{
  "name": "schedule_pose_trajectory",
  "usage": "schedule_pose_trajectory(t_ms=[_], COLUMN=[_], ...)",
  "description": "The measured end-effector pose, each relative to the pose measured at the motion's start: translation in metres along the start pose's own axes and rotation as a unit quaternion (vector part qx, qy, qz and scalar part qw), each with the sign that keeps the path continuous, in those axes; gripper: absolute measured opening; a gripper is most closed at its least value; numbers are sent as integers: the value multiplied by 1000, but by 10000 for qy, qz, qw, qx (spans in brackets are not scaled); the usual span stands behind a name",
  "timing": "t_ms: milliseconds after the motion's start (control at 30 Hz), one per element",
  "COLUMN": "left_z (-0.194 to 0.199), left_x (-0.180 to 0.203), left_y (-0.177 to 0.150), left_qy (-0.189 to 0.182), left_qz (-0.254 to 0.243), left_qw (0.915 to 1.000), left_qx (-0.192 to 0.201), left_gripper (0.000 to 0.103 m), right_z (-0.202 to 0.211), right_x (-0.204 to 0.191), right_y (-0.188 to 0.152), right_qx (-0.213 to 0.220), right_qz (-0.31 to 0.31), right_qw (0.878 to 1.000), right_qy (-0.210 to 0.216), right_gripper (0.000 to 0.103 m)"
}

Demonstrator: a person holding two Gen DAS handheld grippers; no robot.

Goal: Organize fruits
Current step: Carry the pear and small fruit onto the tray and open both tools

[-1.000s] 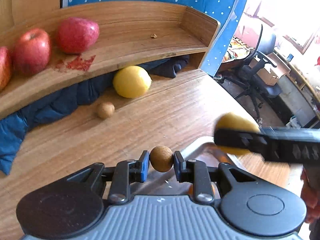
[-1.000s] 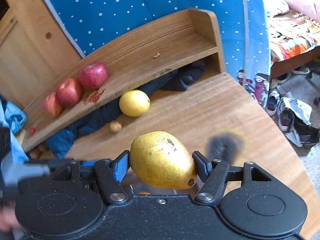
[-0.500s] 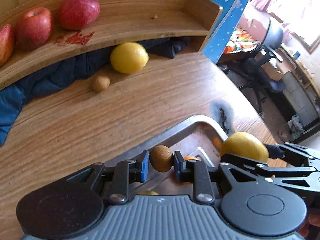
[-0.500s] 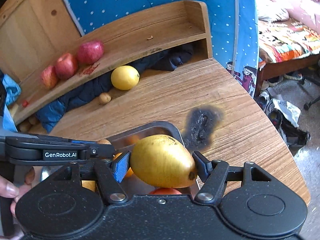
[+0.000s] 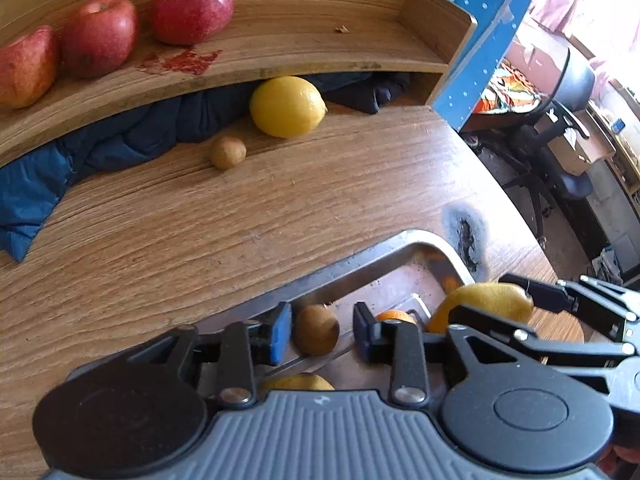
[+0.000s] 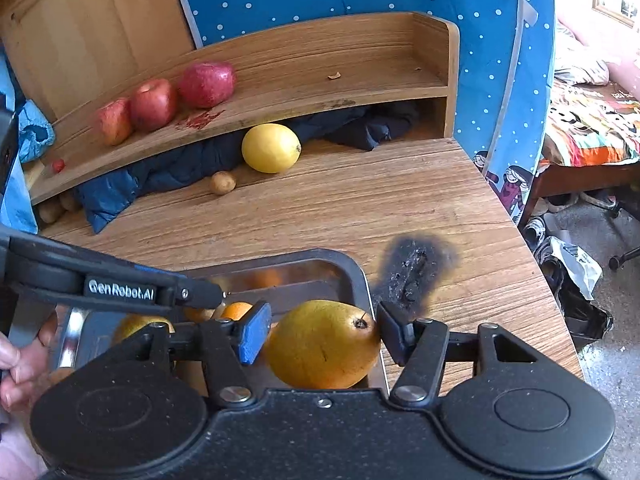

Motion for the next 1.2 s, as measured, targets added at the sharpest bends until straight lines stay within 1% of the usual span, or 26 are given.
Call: schedule_pose_trajectory(t_ms=[67,133,167,200,233,267,300,367,433,467,500,633,800,967,1100,1200], left_z=[3,7,10,12,15,19,23,32,42,47,51,69,95,117,129,130], left_x=[-1,-2,-2,-2,-3,-3,-3,-3,-2,-2,-3,-7,-11,-11,-11,-10], left_y=[0,0,0,0,-1,-1,-2,-6,-11,-15,-18,-34,-57,-88,-113,-126], left_qy=[26,42,49,59,70,88,108,157,197,189,169,154,376,448,557,641], left_qz=[100,167,204,242,280,313,330,339,349,367,394,611,706,529,343,367], left_qw=[9999,9998,9997,9996,9994,9992,9990,9985,9981,9981,9980,9967,9943,9967,9978,9972], left_qx=[46,101,133,162,199,243,283,392,457,464,459,516,704,430,116,-148], left_gripper=[52,56,59,62,68,73,77,88,92,96,98,100,102,102,102,102], right_z=[2,5,8,11,14,18,22,31,40,45,49,67,88,104,112,114], right_x=[-1,-2,-3,-3,-3,-4,-4,-5,-7,-8,-8,-11,-14,-17,-17,-16], right_y=[-1,-3,-4,-5,-6,-7,-8,-10,-13,-15,-17,-23,-35,-55,-73,-83], right_qx=[1,31,58,89,128,165,207,275,346,372,393,473,570,574,441,323], right_qz=[-6,33,55,67,75,87,108,161,206,226,251,340,363,312,134,20], right_qw=[10000,9999,9999,9998,9997,9996,9994,9991,9986,9984,9982,9974,9966,9965,9970,9976], right_qy=[47,96,126,157,186,214,245,286,337,359,373,422,481,528,626,620], right_gripper=[67,73,75,79,84,85,88,93,98,98,100,102,102,102,102,102])
Point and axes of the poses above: each gripper's, at about its wrist camera, not at the fingertips, and z roughly against the way its jaws point, x to its right, y to its top, the point moved 3 cm from there along -z, roughly the way its jaws point, and after that the axes turned 6 degrees about x, right-handed, at the moved point
